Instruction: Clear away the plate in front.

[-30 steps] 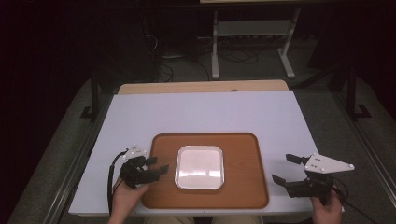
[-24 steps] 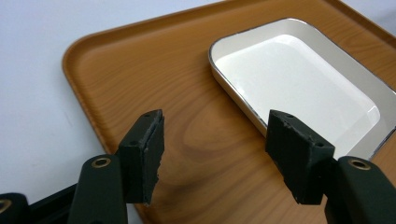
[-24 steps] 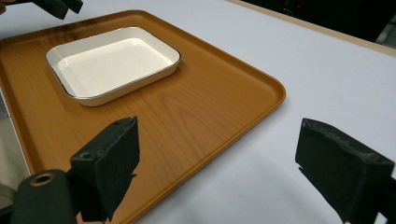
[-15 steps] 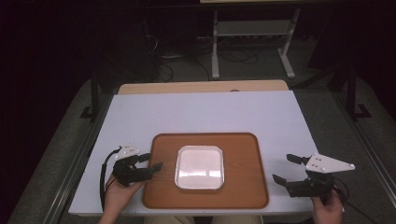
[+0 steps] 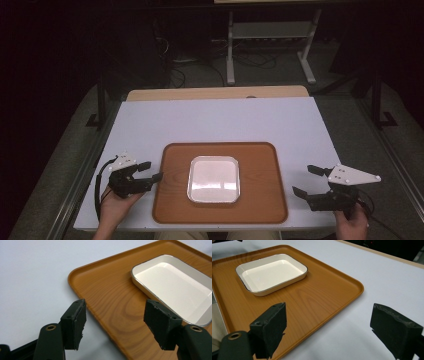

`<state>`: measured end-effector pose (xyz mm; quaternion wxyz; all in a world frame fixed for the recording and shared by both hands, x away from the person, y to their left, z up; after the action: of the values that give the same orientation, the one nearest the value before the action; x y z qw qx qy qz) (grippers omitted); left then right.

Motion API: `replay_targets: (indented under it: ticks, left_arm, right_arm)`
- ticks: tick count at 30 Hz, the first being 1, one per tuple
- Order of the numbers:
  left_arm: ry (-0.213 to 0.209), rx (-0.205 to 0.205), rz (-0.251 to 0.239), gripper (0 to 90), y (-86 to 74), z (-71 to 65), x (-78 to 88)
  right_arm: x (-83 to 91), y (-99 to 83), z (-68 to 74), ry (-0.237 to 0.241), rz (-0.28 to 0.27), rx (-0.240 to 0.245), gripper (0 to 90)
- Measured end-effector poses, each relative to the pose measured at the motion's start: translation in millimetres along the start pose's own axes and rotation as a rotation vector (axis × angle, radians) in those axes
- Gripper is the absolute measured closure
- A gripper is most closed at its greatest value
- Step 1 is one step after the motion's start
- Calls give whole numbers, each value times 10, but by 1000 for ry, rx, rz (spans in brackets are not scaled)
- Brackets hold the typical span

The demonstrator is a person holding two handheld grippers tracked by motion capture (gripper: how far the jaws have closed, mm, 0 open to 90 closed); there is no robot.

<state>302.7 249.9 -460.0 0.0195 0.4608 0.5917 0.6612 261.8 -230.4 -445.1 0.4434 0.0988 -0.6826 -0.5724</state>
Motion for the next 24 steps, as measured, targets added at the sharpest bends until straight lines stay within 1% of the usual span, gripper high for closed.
replay_targets:
  ticks: [5,7,10,13,16,24]
  left_arm:
    - [5,6,-17,338,-19,67,25]
    - [5,-2,-34,339,-22,83,31]
    - [-1,2,-42,339,-36,111,30]
    - [-6,-5,-46,339,-52,135,26]
    - [-24,7,-60,339,-56,151,23]
    - [-24,6,-77,340,-60,188,40]
  right_arm:
    - [-4,-4,-2,-1,4,-1,127]
    - [-6,-7,-2,-1,7,-4,128]
    - [-12,-11,-5,-3,11,-3,127]
    - [-15,-12,-4,-3,13,-2,127]
    - [-17,-14,-5,-3,15,-1,128]
    - [-18,-15,-5,-4,16,-3,127]
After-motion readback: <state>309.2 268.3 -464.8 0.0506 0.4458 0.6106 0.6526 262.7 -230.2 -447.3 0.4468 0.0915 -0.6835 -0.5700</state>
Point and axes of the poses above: each handheld gripper's, and its own axes: x roughly backward along the jaws, y roughly out of its top, z roughly to its left, the point moved 7 cm from there along -x, roughly forward along the jaws, and after that the axes turned 1 degree about -x, right-handed, at the moved point
